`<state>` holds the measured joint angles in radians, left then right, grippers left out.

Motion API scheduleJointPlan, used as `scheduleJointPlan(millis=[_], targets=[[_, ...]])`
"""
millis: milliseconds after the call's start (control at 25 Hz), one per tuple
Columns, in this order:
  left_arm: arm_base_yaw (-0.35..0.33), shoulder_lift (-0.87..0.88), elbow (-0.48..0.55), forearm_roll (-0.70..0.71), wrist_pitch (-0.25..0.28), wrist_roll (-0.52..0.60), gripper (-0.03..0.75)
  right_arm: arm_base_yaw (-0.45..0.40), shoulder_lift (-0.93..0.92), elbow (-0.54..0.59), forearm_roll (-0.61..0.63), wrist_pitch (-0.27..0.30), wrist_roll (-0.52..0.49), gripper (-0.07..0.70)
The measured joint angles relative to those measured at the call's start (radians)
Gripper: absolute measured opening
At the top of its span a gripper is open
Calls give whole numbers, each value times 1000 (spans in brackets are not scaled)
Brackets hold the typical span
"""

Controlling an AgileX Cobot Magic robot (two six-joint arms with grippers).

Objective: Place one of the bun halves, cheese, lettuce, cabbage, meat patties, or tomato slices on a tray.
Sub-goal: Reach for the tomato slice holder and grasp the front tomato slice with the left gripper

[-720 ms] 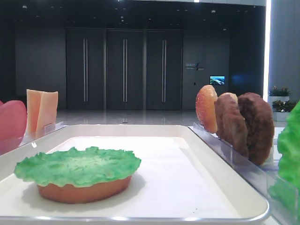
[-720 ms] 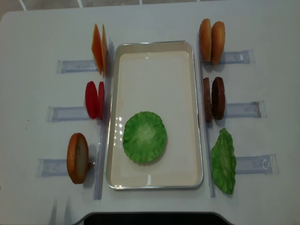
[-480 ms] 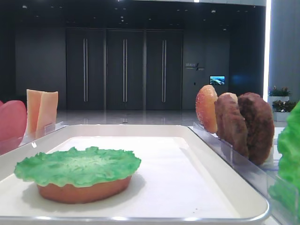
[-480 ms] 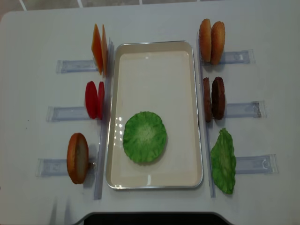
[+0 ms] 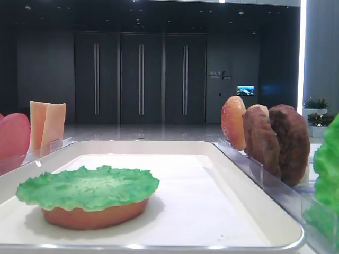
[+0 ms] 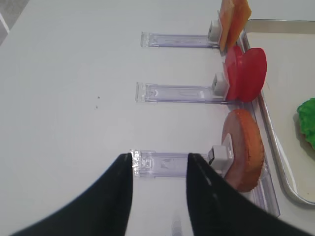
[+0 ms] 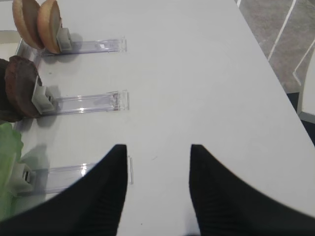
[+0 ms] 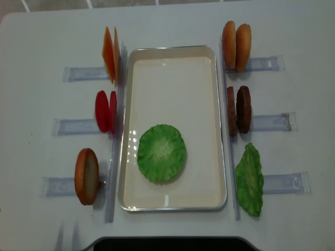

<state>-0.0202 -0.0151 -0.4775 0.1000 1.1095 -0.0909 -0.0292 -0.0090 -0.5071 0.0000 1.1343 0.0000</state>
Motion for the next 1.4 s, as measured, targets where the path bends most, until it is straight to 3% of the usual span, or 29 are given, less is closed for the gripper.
scheduleJointPlan(millis=[1160,1400], targets=[[0,2,-10,15,8,0,282,0,0,0,0,0,0,290],[0,141,-68,18,6,-16,282,0,0,0,0,0,0,290]])
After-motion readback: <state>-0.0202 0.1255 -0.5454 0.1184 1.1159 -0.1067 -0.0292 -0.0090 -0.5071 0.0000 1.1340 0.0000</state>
